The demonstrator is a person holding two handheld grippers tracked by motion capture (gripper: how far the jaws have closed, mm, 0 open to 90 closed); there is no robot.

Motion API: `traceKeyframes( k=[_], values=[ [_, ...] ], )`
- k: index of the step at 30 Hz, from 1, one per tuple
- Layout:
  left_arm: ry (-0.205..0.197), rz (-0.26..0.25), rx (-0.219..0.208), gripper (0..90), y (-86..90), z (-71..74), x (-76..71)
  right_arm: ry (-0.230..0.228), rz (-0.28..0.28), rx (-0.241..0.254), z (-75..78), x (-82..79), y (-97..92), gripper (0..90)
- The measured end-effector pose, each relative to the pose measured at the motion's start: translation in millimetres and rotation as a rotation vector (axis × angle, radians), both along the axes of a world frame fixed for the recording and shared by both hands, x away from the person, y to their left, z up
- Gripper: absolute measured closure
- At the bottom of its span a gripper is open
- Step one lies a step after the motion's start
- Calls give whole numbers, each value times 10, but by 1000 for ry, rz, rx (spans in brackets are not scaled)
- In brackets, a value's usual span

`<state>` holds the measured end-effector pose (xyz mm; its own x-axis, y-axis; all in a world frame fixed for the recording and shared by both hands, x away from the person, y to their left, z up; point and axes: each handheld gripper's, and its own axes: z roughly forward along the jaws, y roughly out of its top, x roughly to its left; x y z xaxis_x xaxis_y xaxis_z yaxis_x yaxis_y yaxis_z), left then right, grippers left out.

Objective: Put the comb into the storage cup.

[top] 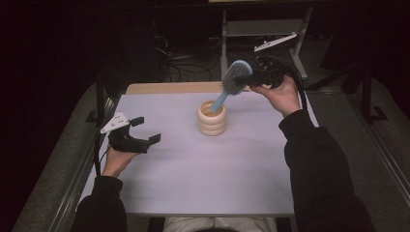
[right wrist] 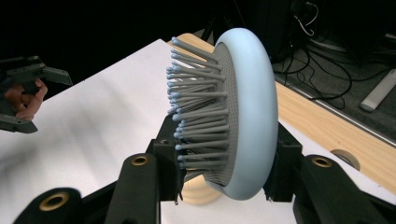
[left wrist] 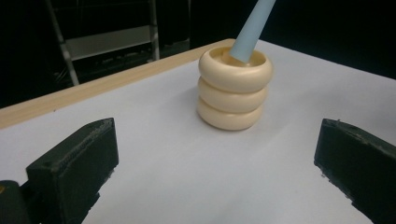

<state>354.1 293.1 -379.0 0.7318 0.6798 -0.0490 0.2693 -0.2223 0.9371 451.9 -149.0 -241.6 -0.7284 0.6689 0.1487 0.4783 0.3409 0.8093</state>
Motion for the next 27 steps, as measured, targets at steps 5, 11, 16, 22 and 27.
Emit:
traceKeyframes(
  k=[5,11,16,22,27],
  values=[
    [1,6,-1,0,14,-32,-10,5,0,-17,-87,26,34,563],
    [-1,16,19,0,29,-90,-46,18,2,-20,-214,53,89,563],
    [3,30,25,0,64,-118,-50,32,13,-22,-323,88,146,563],
    [16,39,32,0,88,-162,-47,51,20,-21,-437,134,216,562],
    [11,35,25,0,86,-159,-59,70,18,-18,-517,159,246,562]
  ],
)
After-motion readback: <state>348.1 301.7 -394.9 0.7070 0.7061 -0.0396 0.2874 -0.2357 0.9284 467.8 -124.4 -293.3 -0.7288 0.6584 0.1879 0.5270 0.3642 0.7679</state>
